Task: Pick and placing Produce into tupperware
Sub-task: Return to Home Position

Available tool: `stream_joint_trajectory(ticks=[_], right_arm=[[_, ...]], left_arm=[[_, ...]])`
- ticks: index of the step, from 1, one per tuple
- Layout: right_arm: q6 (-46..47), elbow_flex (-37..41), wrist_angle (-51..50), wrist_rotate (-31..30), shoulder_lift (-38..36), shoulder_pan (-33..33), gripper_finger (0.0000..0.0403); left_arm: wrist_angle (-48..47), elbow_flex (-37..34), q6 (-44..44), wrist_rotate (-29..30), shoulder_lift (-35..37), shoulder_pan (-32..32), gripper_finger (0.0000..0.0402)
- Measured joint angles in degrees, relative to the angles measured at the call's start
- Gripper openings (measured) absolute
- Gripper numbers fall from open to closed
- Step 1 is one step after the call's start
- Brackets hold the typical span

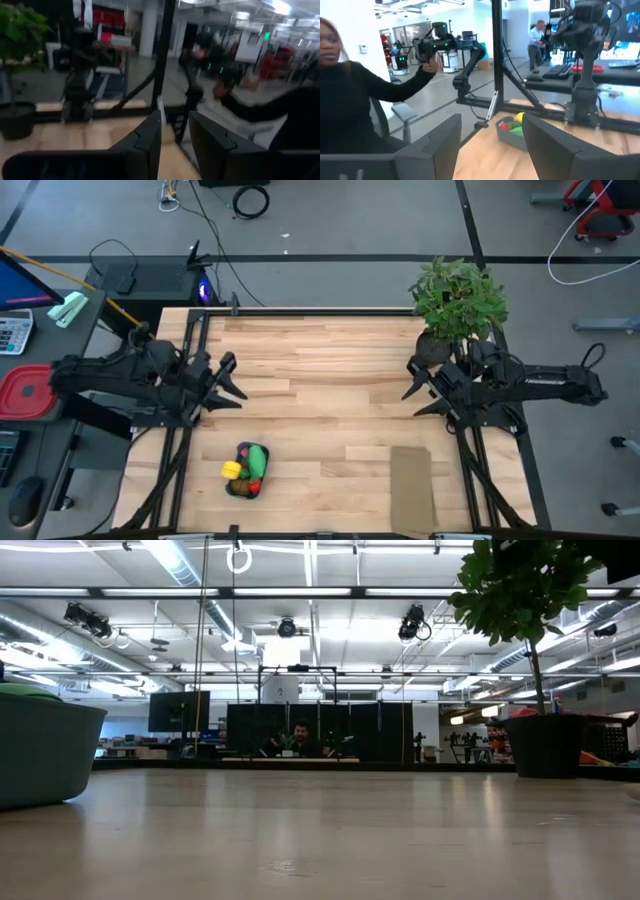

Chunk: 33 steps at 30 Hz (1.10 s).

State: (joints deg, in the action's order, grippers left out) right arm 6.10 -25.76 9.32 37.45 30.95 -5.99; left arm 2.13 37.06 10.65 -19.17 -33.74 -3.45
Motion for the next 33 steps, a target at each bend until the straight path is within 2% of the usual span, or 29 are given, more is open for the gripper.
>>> stream_joint_trajectory(ticks=[2, 5, 10, 12, 15, 19, 23, 28, 33], right_arm=[[-0.47, 0.0, -0.3, -0.07, -0.41, -0.23, 0.0219], [-0.62, 0.81, -0.39, -1.02, -0.39, -0.27, 0.0219], [0.54, 5.57, -0.87, -8.2, -0.28, -0.29, 0.0219], [1.44, 6.96, -0.85, -9.4, -0.29, -0.27, 0.0219], [-0.65, 8.72, 0.16, -9.52, -0.39, -0.27, 0.0219], [0.69, 13.88, 9.16, -9.53, -0.34, -0.27, 0.0219], [4.75, 19.95, 17.18, -9.53, -0.41, -0.27, 0.022], [9.34, 25.1, 23.19, -10.95, -0.42, -0.22, 0.022], [9.62, 25.07, 21.27, -12.57, -0.3, -0.22, 0.022]], left_arm=[[-1.33, -0.78, -1.46, 0.05, -0.48, -0.67, 0.0107], [0.48, -5.55, -1.41, 0.06, -0.81, -1.62, 0.0107], [8.73, -14.86, 5.83, 3.46, -2.07, -2.51, 0.0107], [8.77, -17.38, 9.97, 3.66, -2.47, -2.59, 0.0107], [9.53, -21.22, 11.09, 4.57, -2.73, -2.53, 0.0107], [18.53, -27.38, 7.15, 8.53, -3.02, -2.51, 0.0107], [28.11, -33.11, 6.97, 8.34, -2.88, -2.51, 0.0107], [26.88, -36.57, 10.26, 5.84, -2.99, -2.57, 0.0107], [25.3, -36.57, 10.72, 5.93, -2.97, -2.57, 0.0107]])
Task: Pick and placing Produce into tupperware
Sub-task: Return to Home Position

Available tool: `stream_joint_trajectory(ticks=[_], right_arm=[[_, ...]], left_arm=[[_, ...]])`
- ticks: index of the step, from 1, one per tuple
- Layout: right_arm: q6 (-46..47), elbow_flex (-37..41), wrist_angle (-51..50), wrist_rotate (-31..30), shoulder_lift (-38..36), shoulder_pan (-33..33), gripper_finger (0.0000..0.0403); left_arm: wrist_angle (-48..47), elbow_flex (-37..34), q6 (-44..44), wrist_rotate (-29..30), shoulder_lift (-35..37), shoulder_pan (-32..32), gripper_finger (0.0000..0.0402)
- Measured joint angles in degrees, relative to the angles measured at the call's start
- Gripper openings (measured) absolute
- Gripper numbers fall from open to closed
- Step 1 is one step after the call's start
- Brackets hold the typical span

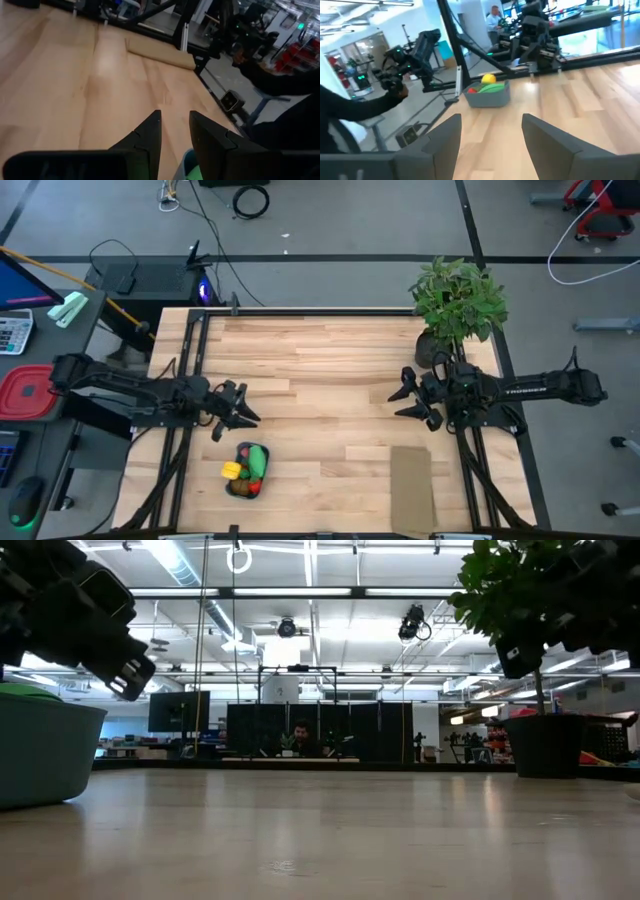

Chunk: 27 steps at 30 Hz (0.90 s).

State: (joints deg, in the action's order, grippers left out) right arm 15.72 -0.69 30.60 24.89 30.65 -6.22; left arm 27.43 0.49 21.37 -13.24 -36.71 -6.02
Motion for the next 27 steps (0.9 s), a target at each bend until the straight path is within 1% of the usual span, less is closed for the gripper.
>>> stream_joint_trajectory(ticks=[3, 6, 7, 13, 27], right_arm=[[-0.76, 0.11, -1.39, -3.73, 0.04, 0.0, 0.022], [0.1, 0.11, -5.15, -8.8, 0.14, 0.01, 0.022], [0.74, 0.11, -6.51, -9.64, 0.17, 0.0, 0.022], [4.14, 0.11, -12.79, -9.84, 0.18, 0.01, 0.022], [3.83, 0.12, -13.37, -9.84, -0.2, 0.01, 0.022]], left_arm=[[-0.14, 0.0, -2.6, 0.09, 0.07, 0.0, 0.0107], [-1.47, 0.0, -2.51, 0.11, -0.02, 0.0, 0.0107], [-2.14, 0.0, -2.43, 0.11, -0.02, 0.0, 0.0107], [-6.67, 0.0, -2.47, 0.12, -0.04, 0.0, 0.0107], [-6.88, -0.02, -2.52, 0.12, 0.54, -0.32, 0.0107]])
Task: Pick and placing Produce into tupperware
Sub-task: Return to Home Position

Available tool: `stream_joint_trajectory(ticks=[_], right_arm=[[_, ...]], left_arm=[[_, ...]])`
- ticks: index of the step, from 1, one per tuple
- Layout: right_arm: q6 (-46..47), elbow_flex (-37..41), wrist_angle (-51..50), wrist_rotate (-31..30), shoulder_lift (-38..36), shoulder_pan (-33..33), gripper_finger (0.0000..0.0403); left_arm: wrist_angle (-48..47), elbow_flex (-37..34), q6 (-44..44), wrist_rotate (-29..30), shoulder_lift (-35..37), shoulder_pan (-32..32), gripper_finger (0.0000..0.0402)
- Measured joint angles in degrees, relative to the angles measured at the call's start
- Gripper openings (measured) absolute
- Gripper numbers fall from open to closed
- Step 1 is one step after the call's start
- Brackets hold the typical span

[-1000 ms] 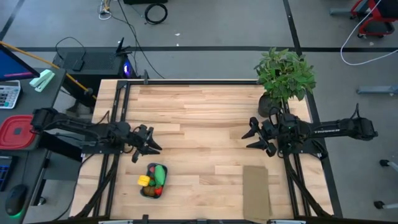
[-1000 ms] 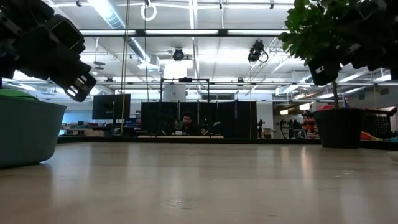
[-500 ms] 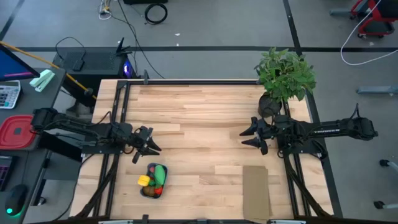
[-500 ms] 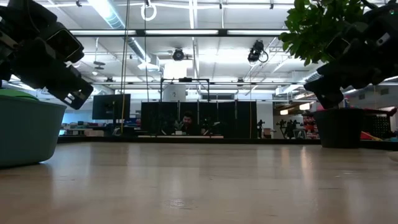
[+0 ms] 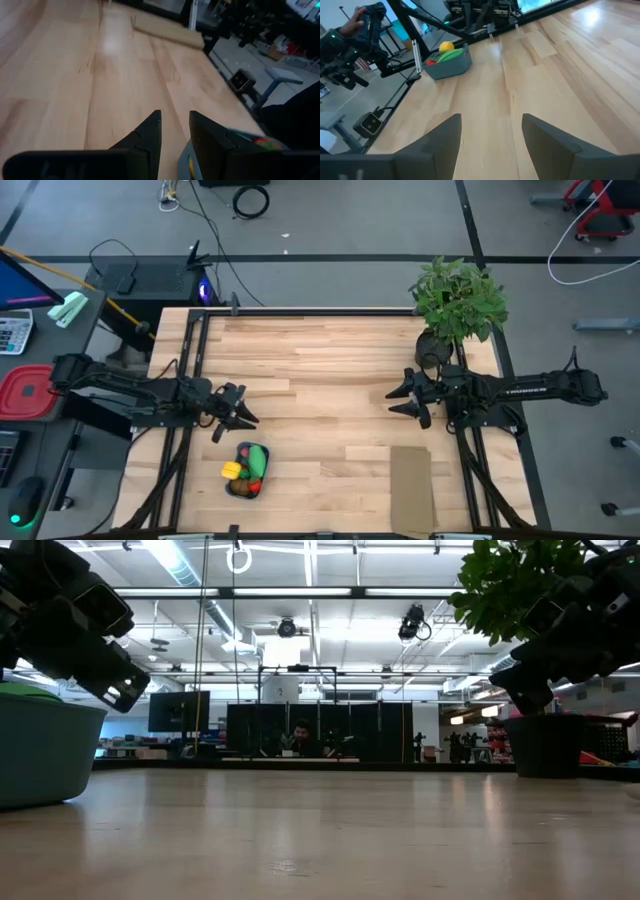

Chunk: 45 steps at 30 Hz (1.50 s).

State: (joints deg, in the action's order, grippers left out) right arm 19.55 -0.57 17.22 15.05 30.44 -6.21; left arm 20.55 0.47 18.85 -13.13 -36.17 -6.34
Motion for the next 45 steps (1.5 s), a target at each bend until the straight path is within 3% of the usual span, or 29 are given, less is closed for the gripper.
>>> stream_joint_trajectory(ticks=[5, 21, 32, 45], right_arm=[[0.0, 0.01, -0.29, 0.0, -3.21, -0.01, 0.0219], [-0.02, 0.01, -0.88, 0.0, -26.04, -0.01, 0.0219], [-0.02, 0.01, -0.86, 0.0, -30.05, 0.01, 0.0219], [-0.02, 0.03, -0.95, 0.0, -30.39, 0.01, 0.0219]], left_arm=[[0.1, 0.0, 0.0, 0.0, 4.44, -1.11, 0.0107], [0.16, -0.02, -0.02, 0.02, 26.34, -2.54, 0.0107], [0.16, -0.04, -0.04, 0.0, 36.27, -2.46, 0.0107], [1.8, -0.04, -0.01, 0.0, 36.07, -2.46, 0.0107]])
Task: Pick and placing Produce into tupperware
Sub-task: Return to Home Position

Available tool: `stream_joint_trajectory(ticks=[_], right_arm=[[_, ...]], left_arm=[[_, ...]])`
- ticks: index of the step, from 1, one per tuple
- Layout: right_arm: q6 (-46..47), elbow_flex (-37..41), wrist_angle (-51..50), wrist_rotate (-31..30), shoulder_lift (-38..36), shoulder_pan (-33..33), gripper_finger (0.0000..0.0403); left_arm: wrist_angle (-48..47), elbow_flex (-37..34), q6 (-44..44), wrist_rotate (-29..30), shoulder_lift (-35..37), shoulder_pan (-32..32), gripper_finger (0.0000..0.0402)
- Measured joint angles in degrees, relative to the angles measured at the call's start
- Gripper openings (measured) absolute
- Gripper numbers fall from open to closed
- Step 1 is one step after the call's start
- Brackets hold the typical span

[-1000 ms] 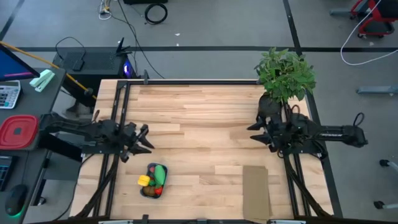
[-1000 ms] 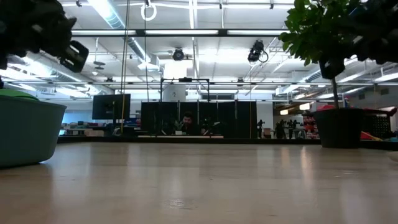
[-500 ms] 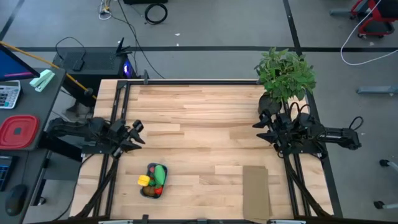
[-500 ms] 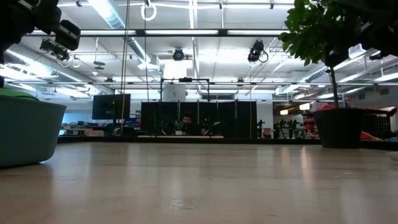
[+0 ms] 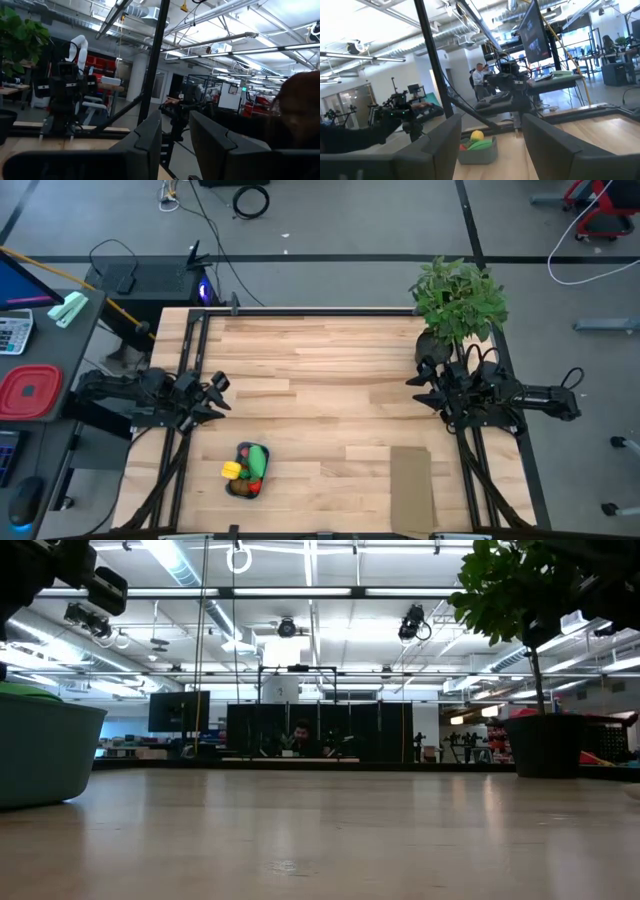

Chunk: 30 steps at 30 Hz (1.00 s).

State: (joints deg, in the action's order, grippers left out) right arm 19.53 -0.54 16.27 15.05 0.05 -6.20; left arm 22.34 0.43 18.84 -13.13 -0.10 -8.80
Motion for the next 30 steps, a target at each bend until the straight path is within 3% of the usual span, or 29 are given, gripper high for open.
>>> stream_joint_trajectory(ticks=[30], right_arm=[[0.0, -0.9, 0.02, 0.0, 2.64, 0.0, 0.022]], left_arm=[[-0.08, 0.0, -0.01, 0.0, -0.22, 0.0, 0.0107]])
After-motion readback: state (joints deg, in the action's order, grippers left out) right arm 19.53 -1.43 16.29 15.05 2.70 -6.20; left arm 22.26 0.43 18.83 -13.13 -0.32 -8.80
